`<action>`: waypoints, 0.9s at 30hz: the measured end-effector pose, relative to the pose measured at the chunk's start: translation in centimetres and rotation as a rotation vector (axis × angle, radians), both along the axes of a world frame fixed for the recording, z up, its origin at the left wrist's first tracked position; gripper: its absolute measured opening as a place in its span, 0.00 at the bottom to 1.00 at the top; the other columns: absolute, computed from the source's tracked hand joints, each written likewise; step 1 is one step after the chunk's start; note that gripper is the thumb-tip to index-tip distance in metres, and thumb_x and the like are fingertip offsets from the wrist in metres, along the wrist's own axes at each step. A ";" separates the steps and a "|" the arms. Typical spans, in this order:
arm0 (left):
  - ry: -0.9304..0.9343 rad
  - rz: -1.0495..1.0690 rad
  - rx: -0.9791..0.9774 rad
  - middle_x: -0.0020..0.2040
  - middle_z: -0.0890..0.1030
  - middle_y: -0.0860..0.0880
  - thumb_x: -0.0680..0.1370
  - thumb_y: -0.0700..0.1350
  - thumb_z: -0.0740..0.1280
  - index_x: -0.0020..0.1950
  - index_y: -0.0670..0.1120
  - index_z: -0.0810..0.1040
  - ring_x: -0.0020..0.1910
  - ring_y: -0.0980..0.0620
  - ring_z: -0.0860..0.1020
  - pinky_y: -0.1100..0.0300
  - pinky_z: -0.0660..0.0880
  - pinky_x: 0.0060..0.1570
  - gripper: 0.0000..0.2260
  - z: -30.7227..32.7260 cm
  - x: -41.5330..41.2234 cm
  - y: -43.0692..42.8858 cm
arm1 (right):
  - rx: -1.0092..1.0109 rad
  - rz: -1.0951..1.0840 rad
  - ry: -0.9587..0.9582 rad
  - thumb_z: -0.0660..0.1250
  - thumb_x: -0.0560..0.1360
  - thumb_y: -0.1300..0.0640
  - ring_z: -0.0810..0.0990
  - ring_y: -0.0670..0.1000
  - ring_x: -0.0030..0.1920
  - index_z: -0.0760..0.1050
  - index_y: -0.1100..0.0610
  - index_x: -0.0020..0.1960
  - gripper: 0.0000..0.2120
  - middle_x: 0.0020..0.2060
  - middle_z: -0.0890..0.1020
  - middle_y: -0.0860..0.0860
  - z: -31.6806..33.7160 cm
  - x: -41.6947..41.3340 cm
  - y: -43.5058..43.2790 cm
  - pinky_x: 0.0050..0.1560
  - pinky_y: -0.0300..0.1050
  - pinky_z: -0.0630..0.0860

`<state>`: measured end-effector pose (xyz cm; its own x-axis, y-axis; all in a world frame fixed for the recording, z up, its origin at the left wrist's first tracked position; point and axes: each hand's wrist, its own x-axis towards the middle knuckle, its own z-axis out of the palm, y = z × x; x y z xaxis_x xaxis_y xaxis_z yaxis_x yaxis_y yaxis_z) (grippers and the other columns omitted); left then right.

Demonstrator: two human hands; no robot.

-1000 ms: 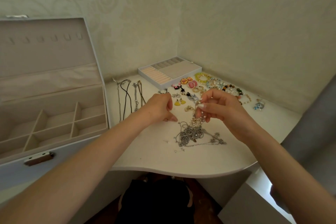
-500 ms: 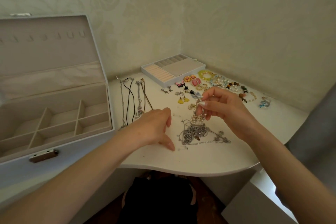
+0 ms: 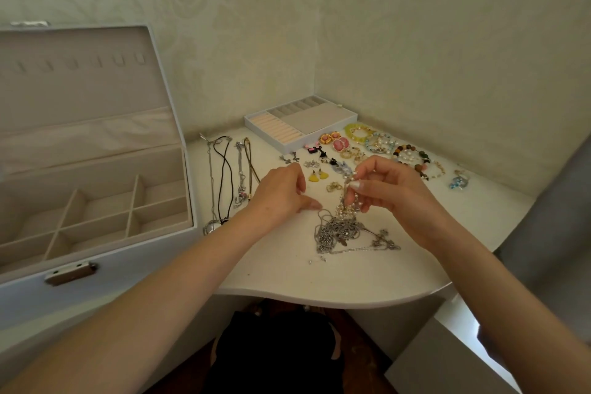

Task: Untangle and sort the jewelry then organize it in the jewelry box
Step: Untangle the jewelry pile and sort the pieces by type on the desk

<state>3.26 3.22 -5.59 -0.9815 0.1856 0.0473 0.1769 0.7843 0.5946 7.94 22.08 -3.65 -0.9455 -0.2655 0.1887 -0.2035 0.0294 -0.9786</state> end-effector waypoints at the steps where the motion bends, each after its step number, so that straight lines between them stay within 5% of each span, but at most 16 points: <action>1: 0.013 0.016 0.003 0.44 0.80 0.45 0.66 0.50 0.77 0.45 0.44 0.71 0.43 0.45 0.79 0.49 0.76 0.47 0.19 -0.2 -0.2 0.0 | 0.000 -0.001 -0.003 0.66 0.74 0.67 0.77 0.51 0.33 0.74 0.59 0.43 0.05 0.34 0.83 0.55 0.0 0.0 0.0 0.36 0.40 0.75; 8: 0.059 0.094 0.118 0.46 0.77 0.46 0.68 0.49 0.76 0.47 0.44 0.71 0.43 0.46 0.79 0.49 0.76 0.46 0.18 -0.7 -0.6 -0.4 | 0.005 -0.010 -0.007 0.65 0.74 0.68 0.77 0.49 0.32 0.74 0.59 0.43 0.05 0.34 0.83 0.55 0.0 -0.1 0.2 0.35 0.40 0.74; 13: 0.089 0.110 -0.066 0.52 0.70 0.49 0.67 0.59 0.74 0.57 0.44 0.70 0.50 0.50 0.73 0.59 0.67 0.44 0.28 -0.8 -0.4 0.2 | 0.002 -0.008 -0.002 0.65 0.74 0.68 0.77 0.50 0.33 0.74 0.59 0.43 0.05 0.34 0.83 0.55 0.0 -0.2 0.2 0.35 0.39 0.74; 22: 0.133 0.065 -0.021 0.43 0.75 0.51 0.70 0.54 0.74 0.47 0.46 0.71 0.43 0.52 0.74 0.59 0.67 0.38 0.17 -0.2 -0.4 -0.3 | 0.027 -0.027 0.022 0.66 0.73 0.68 0.78 0.49 0.35 0.74 0.59 0.42 0.06 0.34 0.84 0.54 0.1 -0.1 0.2 0.34 0.38 0.71; 27: -0.025 -0.275 0.145 0.37 0.77 0.56 0.67 0.48 0.76 0.41 0.49 0.76 0.34 0.63 0.71 0.67 0.68 0.37 0.11 2.0 3.8 -2.2 | 0.135 0.030 0.003 0.67 0.73 0.70 0.72 0.49 0.26 0.74 0.61 0.42 0.06 0.35 0.83 0.58 -0.3 0.3 -0.1 0.26 0.38 0.67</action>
